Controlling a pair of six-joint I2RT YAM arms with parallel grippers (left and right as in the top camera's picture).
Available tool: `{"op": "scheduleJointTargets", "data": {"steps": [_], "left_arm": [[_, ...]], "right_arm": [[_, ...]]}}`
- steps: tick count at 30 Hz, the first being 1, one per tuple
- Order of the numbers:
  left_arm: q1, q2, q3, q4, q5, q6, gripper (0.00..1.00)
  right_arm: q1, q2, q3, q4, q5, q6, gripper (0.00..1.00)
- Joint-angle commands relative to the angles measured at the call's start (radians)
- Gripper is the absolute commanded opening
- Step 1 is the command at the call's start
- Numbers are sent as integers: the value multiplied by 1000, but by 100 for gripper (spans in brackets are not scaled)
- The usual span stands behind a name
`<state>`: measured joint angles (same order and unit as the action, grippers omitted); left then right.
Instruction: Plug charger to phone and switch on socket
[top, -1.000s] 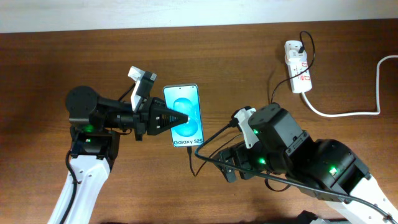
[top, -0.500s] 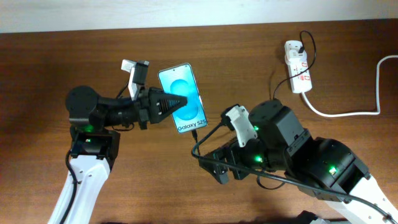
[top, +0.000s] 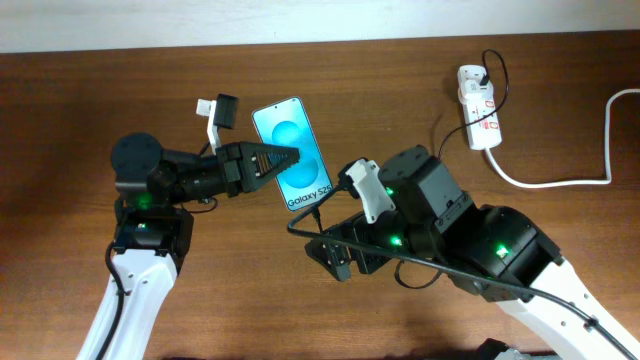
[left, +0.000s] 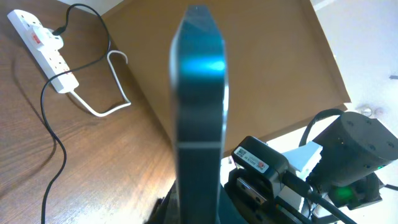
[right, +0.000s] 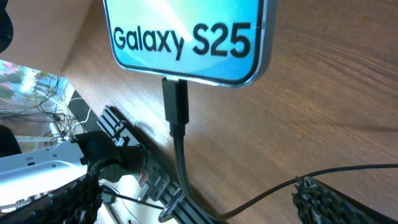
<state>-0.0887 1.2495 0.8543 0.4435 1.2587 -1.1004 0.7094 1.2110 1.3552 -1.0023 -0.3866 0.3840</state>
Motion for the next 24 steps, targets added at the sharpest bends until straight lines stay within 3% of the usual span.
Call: {"op": "scheduleJointTargets", "data": {"steps": [1,6,9,11,14,24], "left_arm": [[0,11,14,3,-18,17,0],[0,195,14,-32,-21,-39,0],[8,254,14,-33,-2,-55,0],[26,255,14,-33,-2,-50,0],[33,255,14,-34,-3,22,0],[33,373,14,-35,-6,238,0]], "right_arm": [[-4,-49,9,-2,6,-8,99],[-4,-152,14,-33,105,-8,98],[-4,-132,14,-140,440,150,98],[-4,-93,14,-143,509,187,98],[-4,-19,14,-145,557,304,98],[-4,39,14,-155,669,444,98]]}}
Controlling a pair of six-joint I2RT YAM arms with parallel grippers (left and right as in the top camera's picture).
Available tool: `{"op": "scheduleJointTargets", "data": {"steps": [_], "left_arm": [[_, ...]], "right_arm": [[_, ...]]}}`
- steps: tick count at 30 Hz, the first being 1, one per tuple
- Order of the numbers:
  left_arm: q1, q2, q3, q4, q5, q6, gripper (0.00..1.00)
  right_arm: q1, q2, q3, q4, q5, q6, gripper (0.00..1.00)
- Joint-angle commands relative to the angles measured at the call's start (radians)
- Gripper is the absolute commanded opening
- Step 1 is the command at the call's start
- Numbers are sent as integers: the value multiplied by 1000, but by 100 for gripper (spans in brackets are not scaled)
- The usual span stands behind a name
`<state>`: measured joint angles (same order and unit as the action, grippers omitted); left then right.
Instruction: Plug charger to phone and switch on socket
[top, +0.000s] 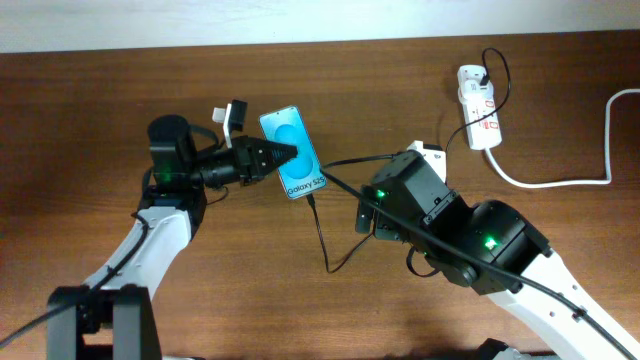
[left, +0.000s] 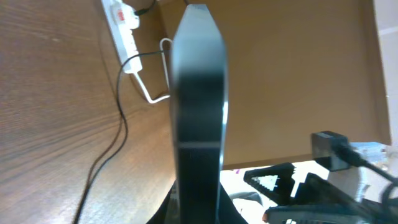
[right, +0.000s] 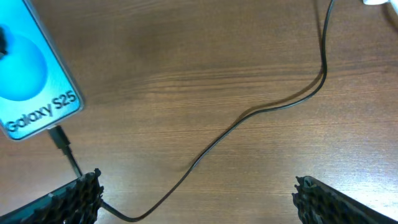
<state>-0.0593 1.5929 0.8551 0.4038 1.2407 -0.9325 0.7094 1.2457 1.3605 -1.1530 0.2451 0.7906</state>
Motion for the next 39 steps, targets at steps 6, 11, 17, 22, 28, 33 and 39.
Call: {"op": "scheduleJointTargets", "data": {"steps": [6,11,17,22,28,33,39], "left_arm": [[11,182,13,8,-8,90,0],[35,247,14,14,-51,143,0],[36,247,19,1,-87,143,1],[35,247,21,-86,-230,240,5],[-4,247,23,-220,-336,362,6],[-32,291,27,-223,-384,374,8],[-32,339,41,-222,-375,389,10]], "right_arm": [[-4,5,8,-56,35,38,98],[-4,5,8,-138,36,38,98],[-4,5,5,-138,37,38,98],[-3,5,-3,-141,36,38,98],[-3,5,-3,-141,36,37,98],[-3,5,-6,-142,36,37,98],[-4,9,-43,-138,36,38,98]]}}
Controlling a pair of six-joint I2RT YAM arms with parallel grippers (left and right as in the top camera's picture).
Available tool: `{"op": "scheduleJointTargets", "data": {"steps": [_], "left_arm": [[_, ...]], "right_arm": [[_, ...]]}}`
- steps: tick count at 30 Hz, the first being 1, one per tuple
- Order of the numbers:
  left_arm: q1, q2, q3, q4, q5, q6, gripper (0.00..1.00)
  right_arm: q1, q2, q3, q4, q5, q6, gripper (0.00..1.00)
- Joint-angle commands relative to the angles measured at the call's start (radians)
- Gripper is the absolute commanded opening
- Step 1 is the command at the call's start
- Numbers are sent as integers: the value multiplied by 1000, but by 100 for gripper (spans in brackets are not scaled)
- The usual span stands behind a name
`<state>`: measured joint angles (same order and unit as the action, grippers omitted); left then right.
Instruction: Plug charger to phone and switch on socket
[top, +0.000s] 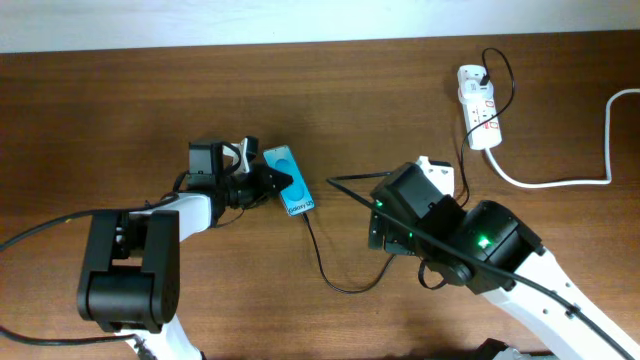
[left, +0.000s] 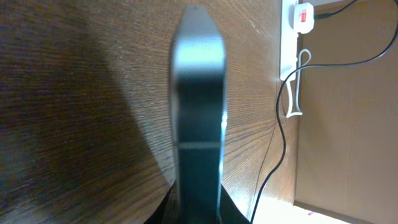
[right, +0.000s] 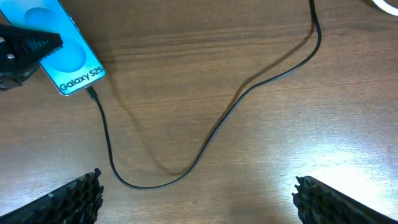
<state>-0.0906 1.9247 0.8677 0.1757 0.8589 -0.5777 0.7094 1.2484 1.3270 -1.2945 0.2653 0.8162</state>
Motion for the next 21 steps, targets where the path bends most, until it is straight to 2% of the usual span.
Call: {"op": "scheduleJointTargets", "data": {"steps": [1,7,13,21], "left_arm": [[-1,10,28,6,4,50,10],[-1,60,28,5,-12,50,11],[-1,60,28,-14,-113,53,13],[-1,60,28,-39,-168,53,20]], "right_arm": [[-4,6,-9,12,16,12,98],[-4,6,-9,43,16,12,98],[-4,6,-9,45,16,12,98],[-3,20,-9,45,16,12,98]]}}
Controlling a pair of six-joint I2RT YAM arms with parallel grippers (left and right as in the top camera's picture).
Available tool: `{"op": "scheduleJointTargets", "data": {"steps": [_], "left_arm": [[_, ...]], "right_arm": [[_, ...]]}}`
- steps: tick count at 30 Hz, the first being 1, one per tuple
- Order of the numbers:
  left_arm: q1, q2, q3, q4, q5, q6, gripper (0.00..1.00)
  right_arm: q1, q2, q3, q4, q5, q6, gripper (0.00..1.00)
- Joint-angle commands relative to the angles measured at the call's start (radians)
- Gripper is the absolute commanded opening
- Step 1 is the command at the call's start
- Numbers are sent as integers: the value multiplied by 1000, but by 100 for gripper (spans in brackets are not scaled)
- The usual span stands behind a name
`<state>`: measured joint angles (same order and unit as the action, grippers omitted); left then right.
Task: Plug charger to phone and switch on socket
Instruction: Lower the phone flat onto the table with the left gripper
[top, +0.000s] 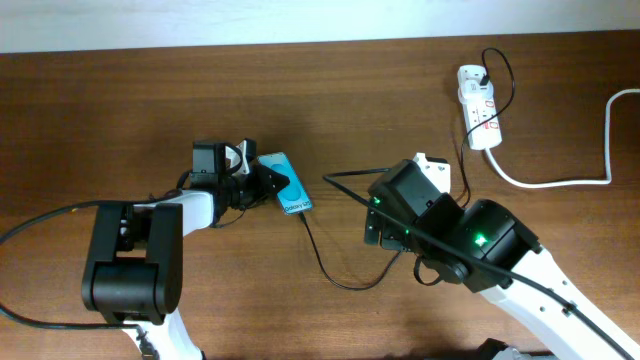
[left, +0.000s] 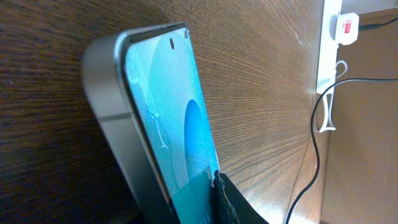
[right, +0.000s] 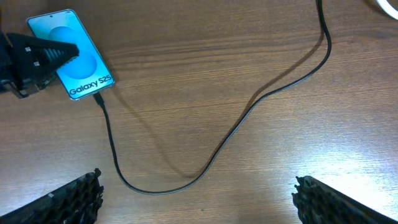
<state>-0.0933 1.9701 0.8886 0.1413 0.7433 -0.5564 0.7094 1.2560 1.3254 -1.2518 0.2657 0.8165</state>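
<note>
The phone (top: 288, 184), its blue screen reading Galaxy S25, lies on the brown table (top: 120, 100) left of centre. In the left wrist view the phone (left: 168, 124) leans with its screen showing. My left gripper (top: 266, 183) is at its left side, jaws slightly parted, with one of its fingers (left: 227, 202) against the glass. The black charger plug (right: 98, 99) sits in the phone's bottom port. Its cable (top: 325, 270) loops across the wood to the white socket strip (top: 477, 107) at the back right. My right gripper (right: 199, 199) hovers open above the cable loop, holding nothing.
A thick white mains lead (top: 570, 180) runs from the socket strip to the right edge. The right arm's body (top: 470, 245) covers the table right of centre. The cable (right: 249, 115) lies slack between phone and strip.
In the left wrist view the phone was edge-on between the fingers; now its screen shows, tilted away from one finger. The right arm has shifted slightly; the phone stays in place.
First my left gripper held the phone raised, with my right gripper close under its bottom edge and the plug in the port. Then the right gripper was clear and open. The phone was later low at the table, and now rests there, still plugged in.
</note>
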Motion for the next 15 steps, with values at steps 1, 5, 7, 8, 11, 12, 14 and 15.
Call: {"op": "scheduleJointTargets", "data": {"steps": [1,5,7,8,11,12,14,15], "left_arm": [[2,14,7,-5,-52,31,20],[2,14,7,-5,-48,31,21],[2,14,7,-4,-48,31,22],[2,14,7,-4,-48,31,23],[2,14,7,-5,-43,31,26],[3,14,7,-4,-40,31,27],[4,14,7,-5,-40,31,27],[7,14,7,-5,-33,31,27]], "right_arm": [[-3,14,-8,2,16,11,98],[-3,14,-8,2,16,11,98],[-4,14,-8,2,16,11,98],[-3,14,-8,2,16,11,98],[-4,14,-8,2,16,11,98],[-4,14,-8,2,16,11,98],[-3,14,-8,2,16,11,98],[-3,14,-8,2,16,11,98]]}}
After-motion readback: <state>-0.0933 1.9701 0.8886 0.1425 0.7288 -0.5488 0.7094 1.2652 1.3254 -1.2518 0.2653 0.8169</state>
